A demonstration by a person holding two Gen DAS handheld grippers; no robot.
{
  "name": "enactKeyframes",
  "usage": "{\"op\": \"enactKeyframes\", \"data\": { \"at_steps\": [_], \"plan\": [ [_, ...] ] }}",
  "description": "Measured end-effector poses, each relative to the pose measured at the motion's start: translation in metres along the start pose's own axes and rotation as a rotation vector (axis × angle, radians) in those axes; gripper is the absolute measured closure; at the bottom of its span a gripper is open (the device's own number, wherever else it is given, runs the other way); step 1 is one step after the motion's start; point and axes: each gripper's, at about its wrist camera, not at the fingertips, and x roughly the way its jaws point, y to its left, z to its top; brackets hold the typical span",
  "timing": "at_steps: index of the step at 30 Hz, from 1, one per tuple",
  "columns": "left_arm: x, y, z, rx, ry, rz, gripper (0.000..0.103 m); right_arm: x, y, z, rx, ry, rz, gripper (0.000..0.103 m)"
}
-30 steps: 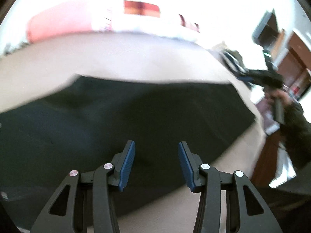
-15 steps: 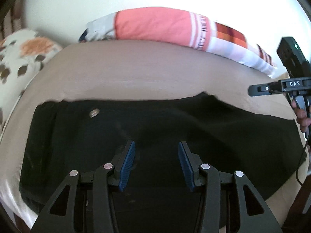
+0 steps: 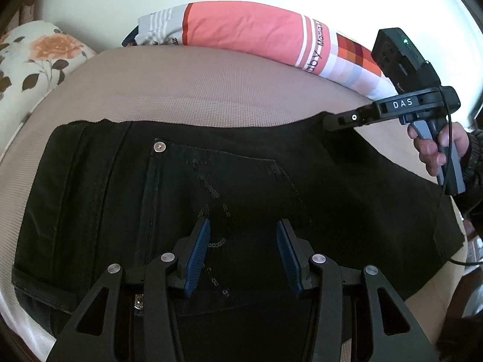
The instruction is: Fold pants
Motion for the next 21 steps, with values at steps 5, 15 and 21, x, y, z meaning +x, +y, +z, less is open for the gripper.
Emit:
{"op": "enactKeyframes", "data": {
  "at_steps": [5, 15, 21],
  "plan": [
    [0.001, -0.003, -0.002, 0.03, -0.008, 0.014, 0.056, 0.02, -0.006, -0.007, -0.012, -0.02, -0.117, 0.096],
    [-0.004, -0.047, 0.036, 0.139, -0.014, -0.04, 0.055, -0.071, -0.009, -0.047, 0.146, -0.204, -0.255, 0.068],
    [0.037, -0.096, 0.061, 0.229, 0.024, -0.149, 0.055, -0.111, -0.023, -0.116, 0.284, -0.199, -0.452, 0.068]
  ]
}}
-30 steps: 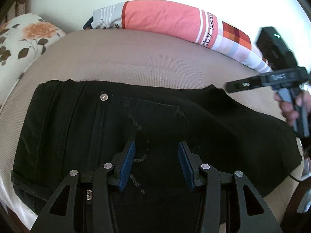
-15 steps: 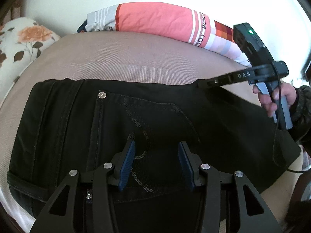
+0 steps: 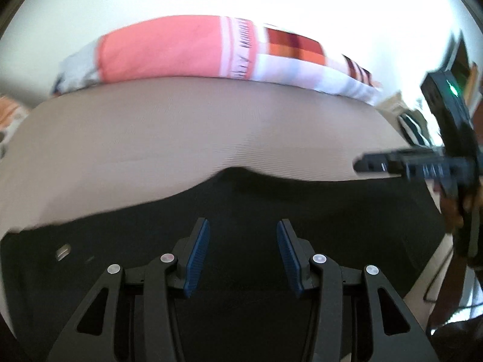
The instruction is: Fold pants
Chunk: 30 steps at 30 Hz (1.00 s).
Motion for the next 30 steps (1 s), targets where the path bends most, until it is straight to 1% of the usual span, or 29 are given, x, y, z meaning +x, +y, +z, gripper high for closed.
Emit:
{"op": "enactKeyframes", "data": {
  "at_steps": [2, 3, 5, 7, 9, 11, 12, 13, 15, 19, 22, 26, 28, 29, 30],
  "plan": [
    [0.016, -0.009, 0.008, 0.025, 0.017, -0.019, 0.055, -0.001, -0.012, -0.017, 0.02, 0.018, -0.058, 0.068],
    [0.028, -0.012, 0.013, 0.037, 0.032, -0.021, 0.055, 0.0, -0.018, -0.024, 0.036, 0.029, -0.067, 0.068],
    [0.044, -0.011, 0.019, 0.039, 0.059, -0.013, 0.055, 0.002, -0.027, -0.034, 0.076, 0.039, -0.057, 0.068],
    [0.057, -0.008, 0.025, 0.027, 0.074, -0.004, 0.055, 0.006, -0.028, -0.041, 0.083, 0.039, -0.08, 0.068],
    [0.06, -0.008, 0.029, 0.03, 0.069, -0.028, 0.055, 0.012, -0.026, -0.044, 0.086, 0.031, -0.095, 0.068],
    [0.065, -0.013, 0.032, 0.058, 0.081, -0.003, 0.055, 0.02, -0.02, -0.045, 0.082, 0.026, -0.127, 0.07],
    [0.066, -0.014, 0.031, 0.066, 0.079, 0.004, 0.055, 0.023, -0.019, -0.045, 0.068, 0.007, -0.148, 0.07],
    [0.069, -0.017, 0.03, 0.081, 0.077, 0.019, 0.055, 0.024, -0.017, -0.044, 0.053, -0.01, -0.173, 0.07],
    [0.072, -0.021, 0.028, 0.096, 0.069, 0.042, 0.055, 0.027, -0.015, -0.042, 0.056, -0.017, -0.187, 0.067],
    [0.076, -0.022, 0.027, 0.09, 0.065, 0.054, 0.055, 0.026, -0.02, -0.042, 0.073, -0.027, -0.171, 0.067],
    [0.079, -0.02, 0.028, 0.08, 0.071, 0.044, 0.055, 0.025, -0.021, -0.042, 0.081, -0.025, -0.155, 0.066],
    [0.079, -0.021, 0.03, 0.067, 0.078, 0.041, 0.055, 0.013, -0.024, -0.048, 0.118, -0.038, -0.116, 0.064],
    [0.074, -0.024, 0.031, 0.056, 0.078, 0.059, 0.055, 0.005, -0.027, -0.052, 0.129, -0.047, -0.096, 0.064],
    [0.069, -0.026, 0.031, 0.048, 0.072, 0.069, 0.055, 0.0, -0.028, -0.054, 0.128, -0.051, -0.095, 0.063],
    [0.06, -0.03, 0.03, 0.039, 0.055, 0.074, 0.05, -0.005, -0.03, -0.057, 0.124, -0.057, -0.095, 0.062]
  ]
}}
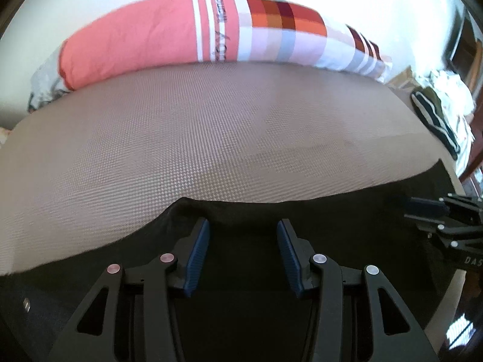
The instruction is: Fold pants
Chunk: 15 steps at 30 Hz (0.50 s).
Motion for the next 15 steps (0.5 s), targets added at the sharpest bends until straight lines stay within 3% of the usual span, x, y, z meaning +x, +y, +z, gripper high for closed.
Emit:
{"op": "enactKeyframes", "data": {
  "at_steps": [3, 15],
  "plan": [
    [-0.018, -0.006, -0.01, -0.011, -0.032, 0.01, 0.043, -0.013, -0.008, -0.006, -0.003, -0.023, -0.018, 0.059],
    [-0.037, 0.002, -0.079, -0.117, 0.025, 0.059, 0.043, -0.027, -0.028, -0.038, 0.025, -0.018, -0.053, 0.056]
  ]
}}
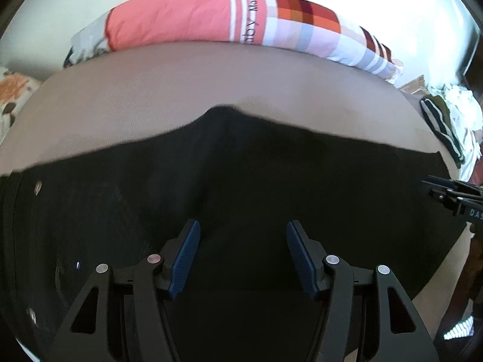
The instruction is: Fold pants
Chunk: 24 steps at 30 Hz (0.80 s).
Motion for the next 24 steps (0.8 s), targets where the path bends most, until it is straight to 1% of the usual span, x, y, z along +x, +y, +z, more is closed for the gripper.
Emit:
{"op": "enactKeyframes", "data": {
  "at_steps": [6, 11, 15, 19, 24],
  "plan": [
    [-0.007, 0.002, -0.012, -0.01, -0.018, 0.017, 0.043, 0.004, -0.009, -0.02, 0.01, 0.03, -0.037, 0.056],
    [-0.007, -0.001, -0.018, 0.009, -0.044, 0.033, 0.042, 0.001, -0.014, -0.028, 0.012, 0.014, -0.067, 0.054],
    [-0.006, -0.006, -0.02, 0.034, -0.05, 0.055, 0.039, -0.003, -0.021, -0.032, 0.003, 0.009, -0.082, 0.054],
    [-0.005, -0.007, -0.021, 0.033, -0.053, 0.057, 0.038, -0.009, -0.035, -0.038, 0.001, 0.01, -0.094, 0.054],
    [-0.005, -0.008, -0.021, 0.04, -0.053, 0.06, 0.036, -0.016, -0.067, -0.04, 0.035, 0.013, -0.141, 0.055]
  ]
}}
